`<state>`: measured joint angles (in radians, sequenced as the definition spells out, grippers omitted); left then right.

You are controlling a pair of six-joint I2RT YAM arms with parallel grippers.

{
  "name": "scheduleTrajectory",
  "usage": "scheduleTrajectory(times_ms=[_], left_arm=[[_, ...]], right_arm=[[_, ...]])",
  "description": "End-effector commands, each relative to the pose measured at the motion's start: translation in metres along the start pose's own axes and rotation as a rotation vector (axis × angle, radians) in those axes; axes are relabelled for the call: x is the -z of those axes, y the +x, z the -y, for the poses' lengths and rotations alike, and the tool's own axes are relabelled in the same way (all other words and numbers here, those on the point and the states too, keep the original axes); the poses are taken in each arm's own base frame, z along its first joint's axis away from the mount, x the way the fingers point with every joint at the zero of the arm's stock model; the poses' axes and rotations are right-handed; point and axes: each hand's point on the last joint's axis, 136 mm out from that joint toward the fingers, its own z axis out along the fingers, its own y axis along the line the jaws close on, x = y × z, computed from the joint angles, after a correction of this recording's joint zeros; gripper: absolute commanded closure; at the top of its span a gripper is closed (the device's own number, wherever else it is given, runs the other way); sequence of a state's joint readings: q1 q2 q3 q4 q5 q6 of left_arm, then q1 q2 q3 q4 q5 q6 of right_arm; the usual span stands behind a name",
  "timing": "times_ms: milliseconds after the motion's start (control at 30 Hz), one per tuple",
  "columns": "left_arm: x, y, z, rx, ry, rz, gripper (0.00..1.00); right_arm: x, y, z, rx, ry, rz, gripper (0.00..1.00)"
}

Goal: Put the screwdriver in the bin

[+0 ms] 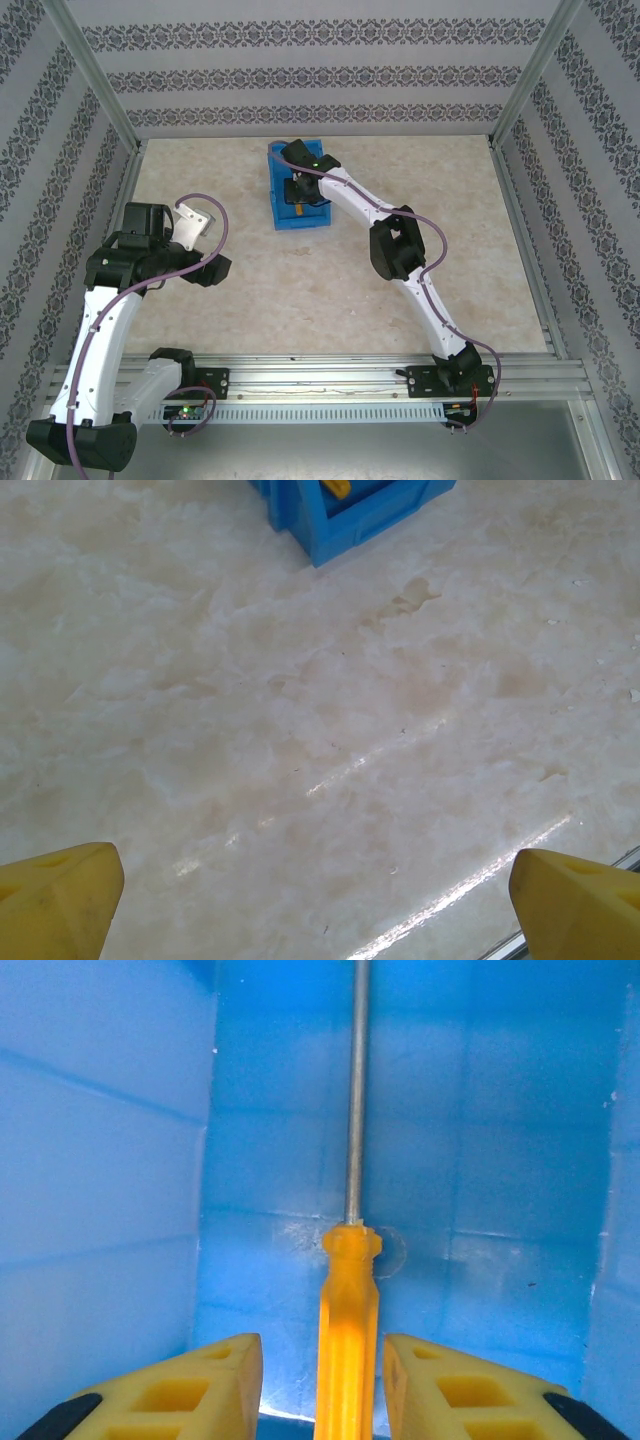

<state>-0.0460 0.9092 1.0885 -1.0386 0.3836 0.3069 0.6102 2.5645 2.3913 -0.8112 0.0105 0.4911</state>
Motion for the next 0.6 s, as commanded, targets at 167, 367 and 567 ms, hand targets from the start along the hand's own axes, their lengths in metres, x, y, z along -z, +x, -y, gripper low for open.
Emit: scheduleTrajectory(times_ms=[167, 367, 567], left_arm=[[-0.008, -0.019, -0.012, 0.027, -0.035, 0.026, 0.01], [-0.024, -0.034, -0.030, 0.107, -0.077, 0.011, 0.01], [-0.042, -0.033, -0.050, 0.168, -0.152, -0.003, 0.01]], right_arm=[[0.071, -0.029, -0.010, 0.030, 0.010, 0.114, 0.61], [0.117, -0.021, -0.020, 0.126, 0.009, 0.180, 0.56], [0.172, -0.007, -0.018, 0.200, -0.009, 0.280, 0.47]])
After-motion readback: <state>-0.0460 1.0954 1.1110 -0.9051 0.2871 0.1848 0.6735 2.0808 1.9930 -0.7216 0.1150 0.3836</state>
